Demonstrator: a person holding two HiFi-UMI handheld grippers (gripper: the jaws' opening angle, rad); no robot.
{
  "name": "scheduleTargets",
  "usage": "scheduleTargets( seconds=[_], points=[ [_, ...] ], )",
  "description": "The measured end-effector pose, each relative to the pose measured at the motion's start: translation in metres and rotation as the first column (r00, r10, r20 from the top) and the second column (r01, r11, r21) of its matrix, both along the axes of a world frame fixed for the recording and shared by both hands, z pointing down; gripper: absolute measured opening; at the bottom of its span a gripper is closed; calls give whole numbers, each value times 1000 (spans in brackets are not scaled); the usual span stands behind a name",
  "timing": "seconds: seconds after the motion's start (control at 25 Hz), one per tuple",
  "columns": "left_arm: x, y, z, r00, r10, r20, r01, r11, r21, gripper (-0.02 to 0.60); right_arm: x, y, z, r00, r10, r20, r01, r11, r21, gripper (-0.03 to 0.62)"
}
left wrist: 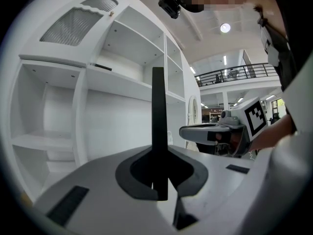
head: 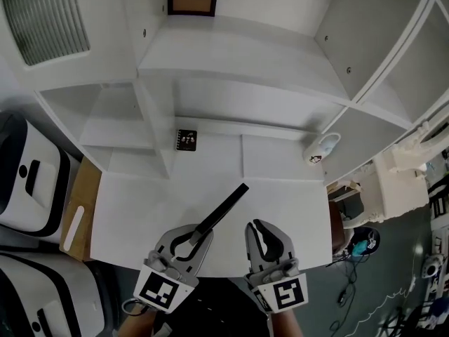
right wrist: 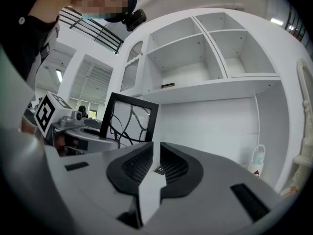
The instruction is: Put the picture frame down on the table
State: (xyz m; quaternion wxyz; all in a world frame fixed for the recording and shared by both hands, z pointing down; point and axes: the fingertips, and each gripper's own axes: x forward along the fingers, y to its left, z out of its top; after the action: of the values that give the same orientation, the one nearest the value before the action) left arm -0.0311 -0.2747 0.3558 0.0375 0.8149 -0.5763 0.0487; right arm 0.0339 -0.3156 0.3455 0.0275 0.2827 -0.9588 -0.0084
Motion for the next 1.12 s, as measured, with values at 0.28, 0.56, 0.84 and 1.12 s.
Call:
scheduleTargets(
  seconds=[0.28,0.56,0.84,1.12],
  points=[
    [6,-8,4,1000,14,-14,-14,1000,-15,23,-18,-11,7,992,-127,-4,127,991,-44,89],
    [14,-10,7,999,25,-47,-26,999,-27,23,-26,-22,13,975,-219,25,220,971,-90,114],
    [21,-10,5,995,58,-83,-61,998,-23,23,-26,-23,6,948,-310,75,315,945,-83,114],
    [28,-11,6,990,97,-100,-100,995,-29,23,-19,-23,3,925,-368,98,376,924,-78,106]
  ],
)
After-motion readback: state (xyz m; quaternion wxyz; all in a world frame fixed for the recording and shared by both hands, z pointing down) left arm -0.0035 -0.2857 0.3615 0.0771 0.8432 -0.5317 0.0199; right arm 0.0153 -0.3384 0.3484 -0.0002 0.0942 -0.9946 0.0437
